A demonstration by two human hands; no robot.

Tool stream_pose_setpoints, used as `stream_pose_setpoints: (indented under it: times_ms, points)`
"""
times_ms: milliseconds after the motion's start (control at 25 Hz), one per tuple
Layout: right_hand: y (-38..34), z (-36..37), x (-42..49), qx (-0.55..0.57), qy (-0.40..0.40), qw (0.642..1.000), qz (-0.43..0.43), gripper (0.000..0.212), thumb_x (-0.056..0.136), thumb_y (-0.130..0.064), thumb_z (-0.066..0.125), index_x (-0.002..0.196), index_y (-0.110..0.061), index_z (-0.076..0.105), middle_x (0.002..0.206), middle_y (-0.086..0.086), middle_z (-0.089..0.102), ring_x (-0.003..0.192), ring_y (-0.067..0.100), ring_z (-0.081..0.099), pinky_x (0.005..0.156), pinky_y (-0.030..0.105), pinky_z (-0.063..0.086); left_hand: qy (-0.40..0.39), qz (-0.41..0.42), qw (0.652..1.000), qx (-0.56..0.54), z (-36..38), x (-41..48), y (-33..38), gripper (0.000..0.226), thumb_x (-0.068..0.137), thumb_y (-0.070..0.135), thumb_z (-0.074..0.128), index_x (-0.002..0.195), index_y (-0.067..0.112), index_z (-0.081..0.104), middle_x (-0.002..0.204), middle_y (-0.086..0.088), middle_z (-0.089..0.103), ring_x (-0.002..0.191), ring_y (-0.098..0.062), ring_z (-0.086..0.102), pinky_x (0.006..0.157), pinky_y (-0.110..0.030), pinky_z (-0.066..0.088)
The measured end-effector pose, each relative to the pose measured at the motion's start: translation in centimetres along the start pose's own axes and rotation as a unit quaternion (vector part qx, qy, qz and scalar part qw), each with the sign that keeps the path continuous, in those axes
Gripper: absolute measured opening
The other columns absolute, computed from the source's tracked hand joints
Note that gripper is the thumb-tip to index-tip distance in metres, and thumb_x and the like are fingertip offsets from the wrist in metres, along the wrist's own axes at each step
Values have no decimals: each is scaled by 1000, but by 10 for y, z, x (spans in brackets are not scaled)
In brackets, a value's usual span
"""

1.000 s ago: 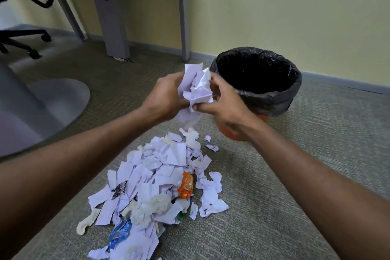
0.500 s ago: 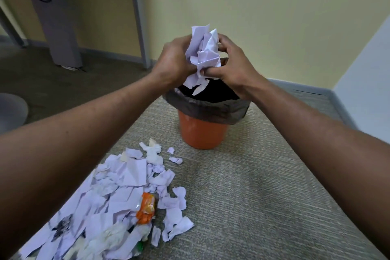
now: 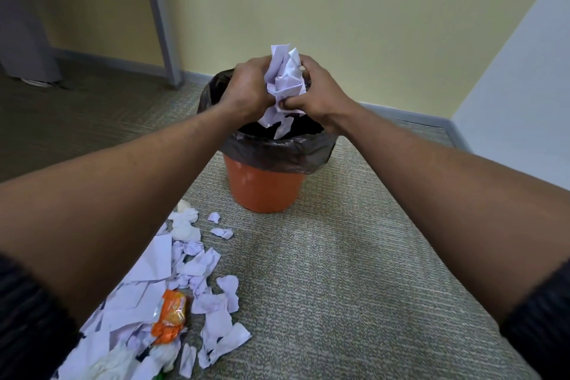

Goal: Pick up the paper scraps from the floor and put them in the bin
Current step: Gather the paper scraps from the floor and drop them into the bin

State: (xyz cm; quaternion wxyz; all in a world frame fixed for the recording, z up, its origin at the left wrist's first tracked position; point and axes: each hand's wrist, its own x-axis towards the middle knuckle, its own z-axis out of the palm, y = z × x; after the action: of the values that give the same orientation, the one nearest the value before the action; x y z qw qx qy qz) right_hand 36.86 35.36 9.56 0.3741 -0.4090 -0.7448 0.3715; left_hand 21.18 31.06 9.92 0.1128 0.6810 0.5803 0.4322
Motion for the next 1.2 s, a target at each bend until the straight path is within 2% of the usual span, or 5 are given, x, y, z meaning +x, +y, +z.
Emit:
stream_pose_setpoints:
  times_ms: [280, 440, 640, 840, 1200]
  points:
    - [9, 9, 17, -59, -72, 994, 57, 48, 73, 9, 73, 110, -16, 57, 106, 6, 67, 87, 16, 63, 74, 28, 55, -47, -78, 994, 64, 12, 8, -21, 25, 83, 13, 69, 106, 6, 66, 102, -3, 68, 95, -16, 62, 73, -24, 42]
    - [19, 18, 22, -117, -79, 985, 102, 75, 66, 4, 81, 134, -10, 51, 120, 9, 67, 107, 26, 66, 88, 35, 57, -92, -96, 984, 115, 16, 9, -29, 31, 83, 11, 70, 114, 8, 66, 115, -10, 70, 105, -27, 65, 80, -31, 50]
    - [20, 26, 28, -236, -80, 957, 147, 83, 50, -19, 85, 128, -10, 56, 109, 7, 66, 97, 28, 64, 75, 34, 51, -155, -121, 963, 186, 19, 10, -30, 27, 82, 4, 72, 108, 1, 66, 107, -16, 69, 94, -32, 66, 68, -31, 46]
    - [12, 26, 25, -283, -57, 941, 176, 106, 71, -13, 90, 156, -12, 26, 151, 15, 44, 133, 35, 49, 107, 46, 48, -140, -129, 962, 196, 17, 9, -33, 33, 84, 4, 69, 117, 1, 64, 115, -18, 67, 102, -33, 65, 80, -37, 56]
    - [-13, 52, 15, -298, 11, 946, 128, 84, 67, -32, 75, 142, -7, 44, 143, 19, 50, 133, 39, 50, 110, 48, 44, -112, -22, 965, 238, 0, -2, -23, 39, 79, 11, 62, 118, 9, 57, 122, -15, 62, 115, -37, 58, 96, -47, 49]
